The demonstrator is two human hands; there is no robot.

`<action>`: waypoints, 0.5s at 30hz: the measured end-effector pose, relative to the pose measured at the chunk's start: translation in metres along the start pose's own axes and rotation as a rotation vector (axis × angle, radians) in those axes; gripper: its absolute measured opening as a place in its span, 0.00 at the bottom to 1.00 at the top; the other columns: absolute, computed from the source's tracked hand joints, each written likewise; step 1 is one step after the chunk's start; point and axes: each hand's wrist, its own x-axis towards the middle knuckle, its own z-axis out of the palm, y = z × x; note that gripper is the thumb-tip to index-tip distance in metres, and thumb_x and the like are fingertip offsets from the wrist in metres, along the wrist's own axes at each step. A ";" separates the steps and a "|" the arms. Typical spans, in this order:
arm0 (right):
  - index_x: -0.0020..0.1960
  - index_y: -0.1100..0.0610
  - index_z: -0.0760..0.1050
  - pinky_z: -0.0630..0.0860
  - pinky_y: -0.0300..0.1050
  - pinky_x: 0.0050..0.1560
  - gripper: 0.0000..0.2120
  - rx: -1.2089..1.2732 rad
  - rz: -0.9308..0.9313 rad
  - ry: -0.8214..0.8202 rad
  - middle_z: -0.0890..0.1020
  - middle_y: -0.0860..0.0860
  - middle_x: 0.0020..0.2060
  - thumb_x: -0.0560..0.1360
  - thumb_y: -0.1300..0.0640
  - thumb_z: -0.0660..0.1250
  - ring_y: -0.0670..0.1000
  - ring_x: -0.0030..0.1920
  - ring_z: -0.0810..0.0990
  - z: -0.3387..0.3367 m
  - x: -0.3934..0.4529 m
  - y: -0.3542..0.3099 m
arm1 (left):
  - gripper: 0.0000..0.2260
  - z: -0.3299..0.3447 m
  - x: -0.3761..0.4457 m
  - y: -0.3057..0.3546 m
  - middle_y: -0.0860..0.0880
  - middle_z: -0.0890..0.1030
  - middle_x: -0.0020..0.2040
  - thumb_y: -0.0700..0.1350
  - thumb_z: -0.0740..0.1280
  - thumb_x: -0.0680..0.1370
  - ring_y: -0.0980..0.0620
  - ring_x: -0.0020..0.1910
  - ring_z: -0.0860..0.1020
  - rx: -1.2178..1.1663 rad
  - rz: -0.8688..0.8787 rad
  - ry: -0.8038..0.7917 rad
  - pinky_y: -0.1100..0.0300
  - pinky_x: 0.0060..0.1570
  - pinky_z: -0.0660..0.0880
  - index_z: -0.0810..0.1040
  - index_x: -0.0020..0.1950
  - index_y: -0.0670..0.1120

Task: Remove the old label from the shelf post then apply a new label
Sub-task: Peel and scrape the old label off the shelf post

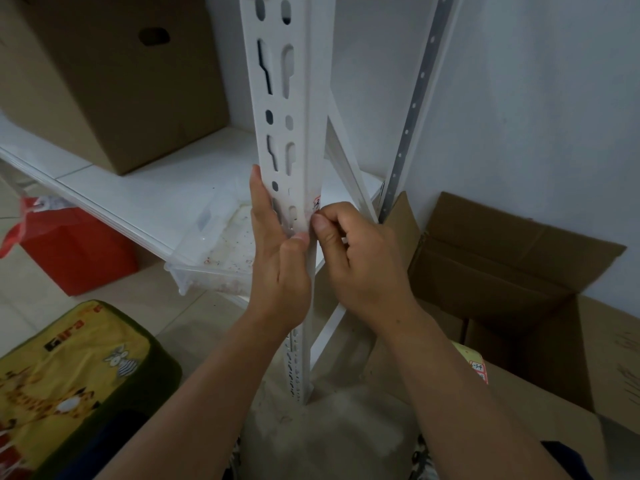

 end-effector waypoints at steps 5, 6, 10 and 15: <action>0.52 0.55 0.75 0.79 0.53 0.38 0.10 0.053 0.055 -0.085 0.81 0.48 0.39 0.80 0.51 0.59 0.47 0.41 0.78 -0.004 0.002 0.000 | 0.32 0.001 0.000 0.002 0.49 0.52 0.79 0.42 0.53 0.74 0.60 0.74 0.58 -0.003 -0.001 0.010 0.73 0.68 0.61 0.43 0.72 0.62; 0.52 0.55 0.75 0.79 0.53 0.38 0.10 0.051 0.055 -0.087 0.81 0.48 0.39 0.80 0.50 0.58 0.48 0.40 0.78 -0.004 0.003 0.000 | 0.32 0.000 0.001 0.002 0.49 0.52 0.79 0.41 0.53 0.73 0.58 0.74 0.58 -0.017 0.004 0.007 0.68 0.71 0.61 0.43 0.72 0.62; 0.50 0.56 0.75 0.79 0.53 0.35 0.10 0.024 0.002 -0.043 0.81 0.49 0.38 0.80 0.52 0.59 0.48 0.39 0.77 -0.002 0.003 0.000 | 0.33 0.000 0.001 -0.002 0.47 0.52 0.79 0.43 0.54 0.74 0.52 0.76 0.58 -0.006 0.039 0.002 0.49 0.73 0.63 0.43 0.74 0.61; 0.49 0.58 0.76 0.78 0.53 0.32 0.10 -0.010 -0.038 0.012 0.81 0.51 0.36 0.80 0.54 0.59 0.50 0.33 0.79 0.001 0.002 -0.002 | 0.34 -0.001 0.005 -0.008 0.46 0.53 0.79 0.45 0.55 0.73 0.45 0.76 0.58 -0.034 0.066 0.019 0.40 0.70 0.64 0.48 0.77 0.60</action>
